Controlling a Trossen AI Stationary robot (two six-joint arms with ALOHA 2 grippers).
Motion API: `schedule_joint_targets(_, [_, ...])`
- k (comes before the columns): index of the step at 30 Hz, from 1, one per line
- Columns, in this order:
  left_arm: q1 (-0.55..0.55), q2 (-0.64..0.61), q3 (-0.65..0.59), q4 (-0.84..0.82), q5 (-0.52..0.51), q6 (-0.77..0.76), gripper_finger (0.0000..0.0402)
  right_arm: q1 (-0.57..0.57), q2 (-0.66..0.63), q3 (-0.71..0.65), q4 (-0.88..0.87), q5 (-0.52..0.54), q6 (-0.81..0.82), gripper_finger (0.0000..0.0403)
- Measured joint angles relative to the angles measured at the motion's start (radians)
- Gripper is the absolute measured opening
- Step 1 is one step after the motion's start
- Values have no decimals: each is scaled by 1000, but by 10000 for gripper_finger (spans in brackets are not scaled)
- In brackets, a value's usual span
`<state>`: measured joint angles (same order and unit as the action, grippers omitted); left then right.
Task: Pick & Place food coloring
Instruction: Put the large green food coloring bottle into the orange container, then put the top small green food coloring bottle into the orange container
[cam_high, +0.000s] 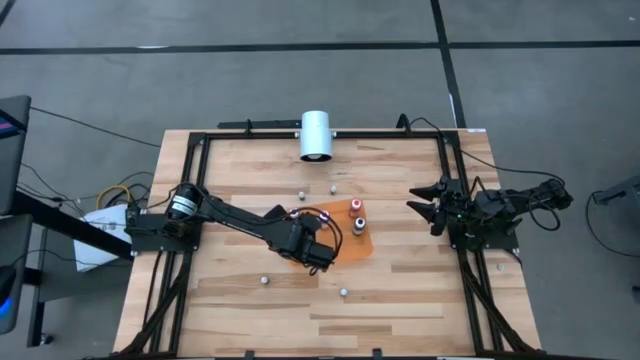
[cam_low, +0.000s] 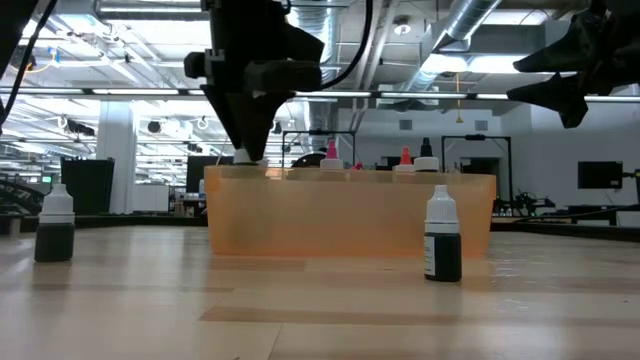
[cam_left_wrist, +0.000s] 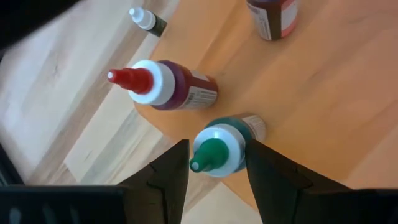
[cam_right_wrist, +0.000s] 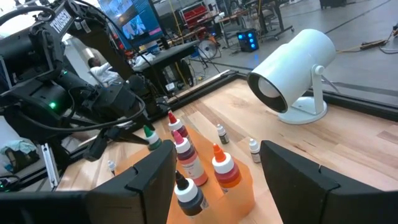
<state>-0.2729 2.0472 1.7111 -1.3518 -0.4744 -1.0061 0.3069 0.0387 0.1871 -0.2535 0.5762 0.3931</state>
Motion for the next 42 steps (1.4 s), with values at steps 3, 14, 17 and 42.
schedule_joint_targets(3, [0,0,3,-19,-3,0,149,0,0,0,0,0,0,221])
schedule_joint_targets(14, [0,-1,155,-191,-36,18,149,0,0,0,0,0,0,221])
schedule_joint_targets(17, [-2,-1,253,-225,-43,48,149,0,0,0,0,0,0,221])
schedule_joint_targets(42, [-71,-89,525,-221,-68,92,149,0,0,0,-4,-2,0,221])
